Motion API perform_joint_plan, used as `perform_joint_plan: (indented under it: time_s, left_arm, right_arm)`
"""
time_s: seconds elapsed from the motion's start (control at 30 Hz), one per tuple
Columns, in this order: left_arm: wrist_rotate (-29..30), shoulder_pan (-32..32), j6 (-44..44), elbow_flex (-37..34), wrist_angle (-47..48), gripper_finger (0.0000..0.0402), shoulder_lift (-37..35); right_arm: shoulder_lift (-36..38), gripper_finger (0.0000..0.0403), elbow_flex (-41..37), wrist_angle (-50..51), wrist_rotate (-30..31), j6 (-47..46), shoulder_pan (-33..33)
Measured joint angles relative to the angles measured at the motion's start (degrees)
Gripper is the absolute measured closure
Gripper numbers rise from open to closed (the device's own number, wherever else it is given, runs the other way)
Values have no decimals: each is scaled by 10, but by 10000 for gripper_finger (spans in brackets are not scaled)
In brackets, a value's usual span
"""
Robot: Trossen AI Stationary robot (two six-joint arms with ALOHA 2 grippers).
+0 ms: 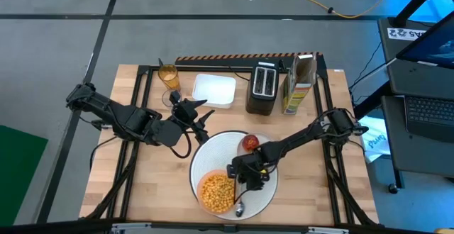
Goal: Arrange a breakfast setting
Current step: Put the spoon on the mat to the right of the pink bowl
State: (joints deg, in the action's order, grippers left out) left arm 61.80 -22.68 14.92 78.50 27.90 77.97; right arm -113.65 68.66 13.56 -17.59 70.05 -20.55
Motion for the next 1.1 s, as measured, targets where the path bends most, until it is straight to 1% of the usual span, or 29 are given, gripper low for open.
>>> perform_joint_plan:
  time_s: [0.13, 0.4, 0.7, 0.83, 1.1]
  left_arm:
    - [0, 0, 0, 0, 1, 227, 0]
    - [0, 0, 0, 0, 8, 227, 0]
    - [0, 0, 0, 0, 8, 227, 0]
    - [0, 0, 0, 0, 9, 227, 0]
    - [0, 0, 0, 0, 9, 227, 0]
  right_arm:
    - [0, 378, 0, 14, -6, 16, 0]
    - [0, 369, 0, 13, -15, 9, -1]
    - [1, 321, 2, 16, -16, 1, -1]
    - [1, 307, 29, 45, -16, 1, -1]
    - [1, 305, 70, 120, -16, -13, -1]
